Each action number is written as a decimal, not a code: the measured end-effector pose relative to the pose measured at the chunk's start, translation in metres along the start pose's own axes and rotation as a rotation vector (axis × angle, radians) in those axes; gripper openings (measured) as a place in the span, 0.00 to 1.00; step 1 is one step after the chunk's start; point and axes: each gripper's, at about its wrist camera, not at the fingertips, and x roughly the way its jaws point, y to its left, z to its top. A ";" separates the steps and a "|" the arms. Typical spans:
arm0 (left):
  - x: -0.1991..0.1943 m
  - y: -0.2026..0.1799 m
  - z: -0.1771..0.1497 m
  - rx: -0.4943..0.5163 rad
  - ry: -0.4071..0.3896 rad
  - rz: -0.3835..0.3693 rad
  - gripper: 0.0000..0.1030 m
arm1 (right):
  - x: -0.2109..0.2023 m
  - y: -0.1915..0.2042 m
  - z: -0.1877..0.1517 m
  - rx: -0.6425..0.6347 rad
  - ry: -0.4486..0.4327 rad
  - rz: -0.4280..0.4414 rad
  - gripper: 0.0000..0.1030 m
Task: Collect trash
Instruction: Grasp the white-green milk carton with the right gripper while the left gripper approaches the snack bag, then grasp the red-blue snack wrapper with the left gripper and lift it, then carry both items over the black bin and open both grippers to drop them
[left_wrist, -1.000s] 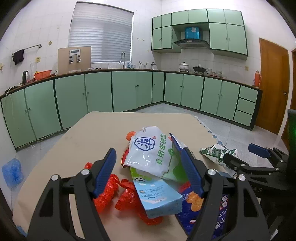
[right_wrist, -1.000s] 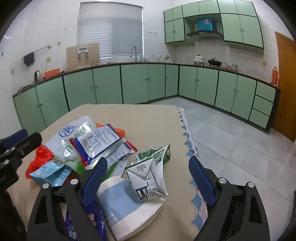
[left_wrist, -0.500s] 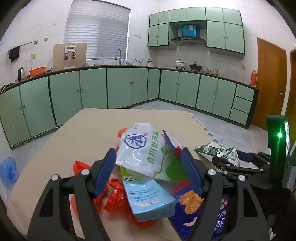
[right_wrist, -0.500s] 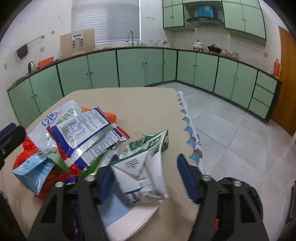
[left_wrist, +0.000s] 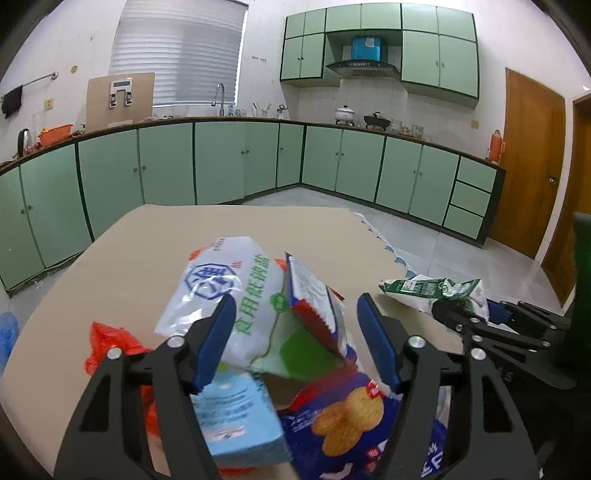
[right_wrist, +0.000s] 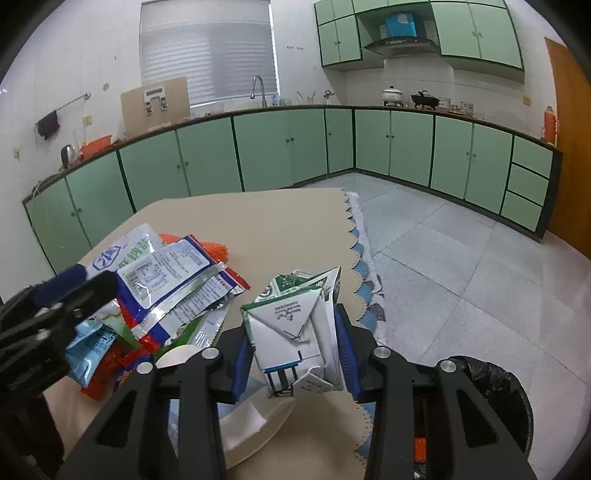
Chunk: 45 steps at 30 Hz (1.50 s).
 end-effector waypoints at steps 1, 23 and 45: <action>0.003 -0.002 0.001 0.003 0.002 0.002 0.62 | -0.001 -0.002 0.000 0.002 -0.002 0.000 0.39; 0.018 -0.019 0.005 0.012 0.000 0.009 0.09 | -0.013 -0.009 0.003 -0.002 -0.049 0.025 0.39; -0.030 -0.066 0.026 0.055 -0.136 -0.081 0.08 | -0.089 -0.026 0.022 0.012 -0.195 -0.010 0.39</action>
